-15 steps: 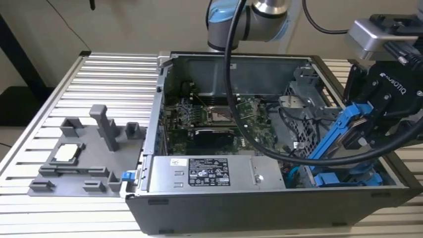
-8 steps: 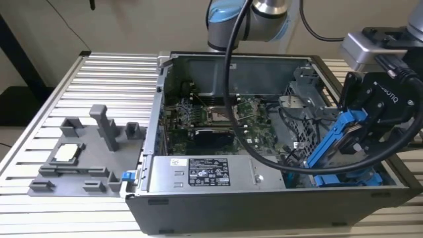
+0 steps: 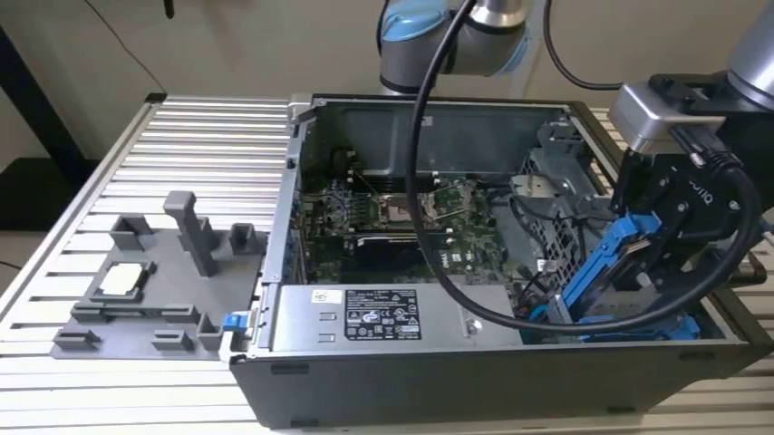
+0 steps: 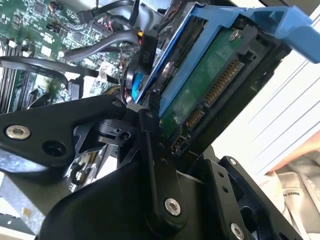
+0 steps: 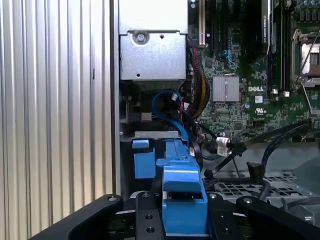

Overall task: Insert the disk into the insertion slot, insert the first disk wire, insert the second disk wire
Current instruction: 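Insert the disk into the insertion slot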

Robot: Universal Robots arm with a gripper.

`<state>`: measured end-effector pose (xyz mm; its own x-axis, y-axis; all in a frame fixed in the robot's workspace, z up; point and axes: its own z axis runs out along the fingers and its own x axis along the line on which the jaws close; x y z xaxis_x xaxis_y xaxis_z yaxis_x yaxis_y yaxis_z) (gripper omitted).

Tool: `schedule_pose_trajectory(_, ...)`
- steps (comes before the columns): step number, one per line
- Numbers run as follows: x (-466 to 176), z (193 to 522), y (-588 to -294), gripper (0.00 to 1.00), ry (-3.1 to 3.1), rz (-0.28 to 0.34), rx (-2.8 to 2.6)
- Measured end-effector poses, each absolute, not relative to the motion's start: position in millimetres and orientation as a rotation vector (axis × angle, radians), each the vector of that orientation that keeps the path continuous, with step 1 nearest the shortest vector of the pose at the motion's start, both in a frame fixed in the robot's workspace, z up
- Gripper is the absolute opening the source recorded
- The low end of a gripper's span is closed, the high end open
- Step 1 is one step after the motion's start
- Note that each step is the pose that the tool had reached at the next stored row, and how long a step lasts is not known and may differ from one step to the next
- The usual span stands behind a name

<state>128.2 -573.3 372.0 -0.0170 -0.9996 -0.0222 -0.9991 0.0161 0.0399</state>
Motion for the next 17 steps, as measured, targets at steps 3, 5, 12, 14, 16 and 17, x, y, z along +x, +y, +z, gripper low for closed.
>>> schedule_pose_trajectory(3,128.2,367.7,-573.3,0.33,-2.231,-0.07,2.194)
schedule_pose_trajectory(5,128.2,365.2,-573.4,0.33,-2.231,-0.07,2.194)
schedule_pose_trajectory(12,128.8,364.0,-573.2,0.34,-2.232,-0.071,2.195)
schedule_pose_trajectory(14,128.8,364.1,-573.3,0.4,-2.231,-0.071,2.195)
schedule_pose_trajectory(16,128.7,366.6,-573.4,0.47,-2.231,-0.07,2.194)
schedule_pose_trajectory(17,128.7,369.6,-573.4,0.47,-2.231,-0.071,2.194)
